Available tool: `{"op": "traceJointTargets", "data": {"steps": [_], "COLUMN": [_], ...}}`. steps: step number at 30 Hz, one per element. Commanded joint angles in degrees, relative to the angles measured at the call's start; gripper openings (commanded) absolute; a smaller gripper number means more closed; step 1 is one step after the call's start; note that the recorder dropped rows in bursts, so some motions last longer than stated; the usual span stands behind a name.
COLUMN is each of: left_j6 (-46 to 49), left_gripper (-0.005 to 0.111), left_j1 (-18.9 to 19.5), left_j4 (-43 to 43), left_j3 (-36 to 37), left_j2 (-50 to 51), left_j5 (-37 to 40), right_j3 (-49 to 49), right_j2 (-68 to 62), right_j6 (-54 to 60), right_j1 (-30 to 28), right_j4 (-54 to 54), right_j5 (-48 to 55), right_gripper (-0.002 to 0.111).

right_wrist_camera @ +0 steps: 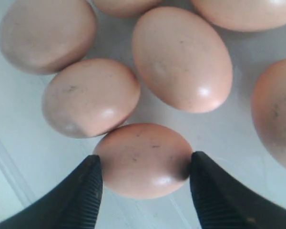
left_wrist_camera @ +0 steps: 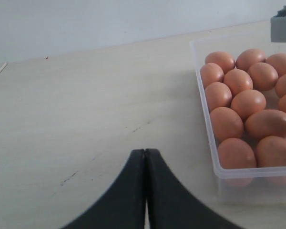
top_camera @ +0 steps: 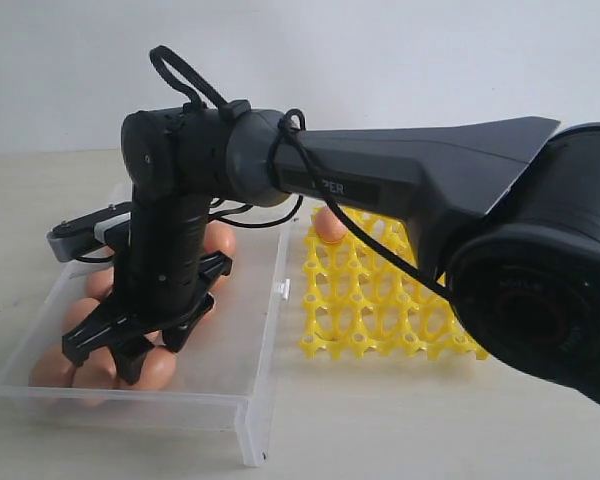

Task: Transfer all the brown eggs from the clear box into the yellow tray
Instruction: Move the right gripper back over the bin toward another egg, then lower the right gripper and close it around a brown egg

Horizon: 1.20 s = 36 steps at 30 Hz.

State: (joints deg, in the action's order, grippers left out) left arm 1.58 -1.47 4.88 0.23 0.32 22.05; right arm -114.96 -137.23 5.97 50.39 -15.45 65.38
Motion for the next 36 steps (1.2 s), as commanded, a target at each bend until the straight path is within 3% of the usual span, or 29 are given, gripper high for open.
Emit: {"op": "traceJointTargets", "data": {"steps": [1,3,6,12,16,24,36], "left_j6": [-0.18,-0.18,-0.18,-0.18,-0.18,-0.18,-0.18], "left_gripper": [0.000,0.000,0.000,0.000,0.000,0.000,0.000], "left_j1": [-0.30,-0.30,-0.30,-0.30,-0.30,-0.30,-0.30], "left_j4": [-0.31,-0.31,-0.31,-0.31,-0.31,-0.31,-0.31], "left_j3": [-0.23,-0.23,-0.23,-0.23,-0.23,-0.23,-0.23], "left_j2": [-0.32,-0.32,-0.32,-0.32,-0.32,-0.32,-0.32], "left_j5": [-0.35,-0.35,-0.35,-0.35,-0.35,-0.35,-0.35], "right_j3": [0.70,0.70,0.70,0.70,0.70,0.70,0.70], "right_j2": [-0.83,-0.83,-0.83,-0.17,1.29,3.96,4.17], "right_j6": [-0.66,-0.55,2.88,5.00,7.56,7.98,15.20], "right_j1": [0.16,0.16,0.16,0.16,0.16,0.16,-1.83], "right_j4": [-1.57,-1.57,-1.57,-1.29,-0.40,5.14,9.73], "right_j5": [-2.38,-2.66,-2.77,-2.33,-2.48,-8.89,-12.66], "right_gripper": [0.045,0.032,0.002,0.000,0.007,0.052,0.053]}}
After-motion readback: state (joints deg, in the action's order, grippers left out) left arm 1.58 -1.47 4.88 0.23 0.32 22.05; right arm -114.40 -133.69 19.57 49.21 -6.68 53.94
